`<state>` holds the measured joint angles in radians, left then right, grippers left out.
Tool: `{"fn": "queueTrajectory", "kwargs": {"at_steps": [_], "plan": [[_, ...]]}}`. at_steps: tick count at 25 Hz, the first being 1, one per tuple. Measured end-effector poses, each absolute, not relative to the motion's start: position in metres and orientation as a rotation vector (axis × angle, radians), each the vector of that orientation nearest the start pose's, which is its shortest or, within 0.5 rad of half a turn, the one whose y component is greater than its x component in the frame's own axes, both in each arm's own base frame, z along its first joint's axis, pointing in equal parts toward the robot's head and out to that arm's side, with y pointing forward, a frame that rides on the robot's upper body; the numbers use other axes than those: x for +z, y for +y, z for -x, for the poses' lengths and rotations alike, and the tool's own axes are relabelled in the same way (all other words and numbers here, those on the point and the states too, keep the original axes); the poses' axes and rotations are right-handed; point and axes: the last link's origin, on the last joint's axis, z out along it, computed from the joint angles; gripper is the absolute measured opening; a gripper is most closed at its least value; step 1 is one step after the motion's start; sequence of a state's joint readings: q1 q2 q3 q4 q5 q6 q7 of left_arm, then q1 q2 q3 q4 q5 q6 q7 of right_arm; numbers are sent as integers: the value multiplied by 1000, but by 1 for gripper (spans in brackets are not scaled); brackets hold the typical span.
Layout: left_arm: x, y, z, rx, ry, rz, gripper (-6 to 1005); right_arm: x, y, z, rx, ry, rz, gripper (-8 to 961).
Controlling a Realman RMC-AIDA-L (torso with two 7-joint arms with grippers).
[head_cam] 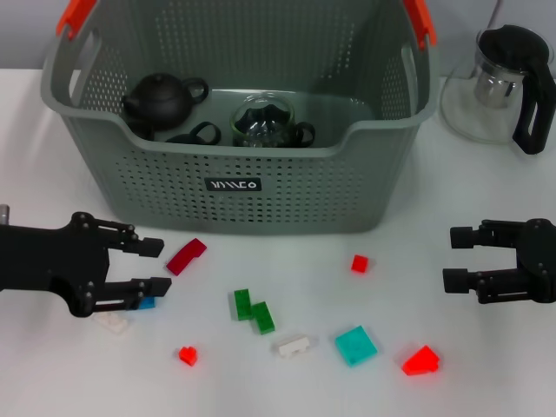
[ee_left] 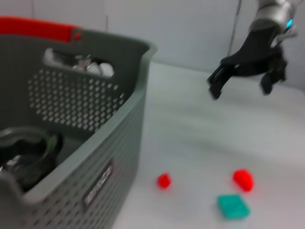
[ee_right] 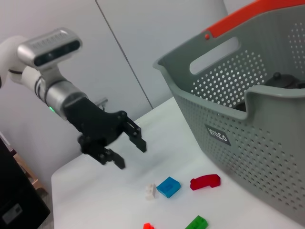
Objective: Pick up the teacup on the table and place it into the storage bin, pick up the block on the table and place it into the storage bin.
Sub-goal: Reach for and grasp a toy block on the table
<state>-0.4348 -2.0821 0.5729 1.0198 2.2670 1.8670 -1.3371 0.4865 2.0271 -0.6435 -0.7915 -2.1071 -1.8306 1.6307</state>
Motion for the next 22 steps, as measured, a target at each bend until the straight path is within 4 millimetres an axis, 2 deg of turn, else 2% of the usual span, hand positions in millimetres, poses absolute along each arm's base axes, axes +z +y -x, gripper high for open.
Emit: {"fn": "queueTrajectory", "kwargs": {"at_steps": [11, 22], "plan": [[30, 294, 310, -160, -418, 2806, 518, 41, 300, -271, 672, 880, 2855, 914], [22, 294, 318, -110, -413, 2757, 601, 40, 300, -271, 676, 883, 2857, 915]]}}
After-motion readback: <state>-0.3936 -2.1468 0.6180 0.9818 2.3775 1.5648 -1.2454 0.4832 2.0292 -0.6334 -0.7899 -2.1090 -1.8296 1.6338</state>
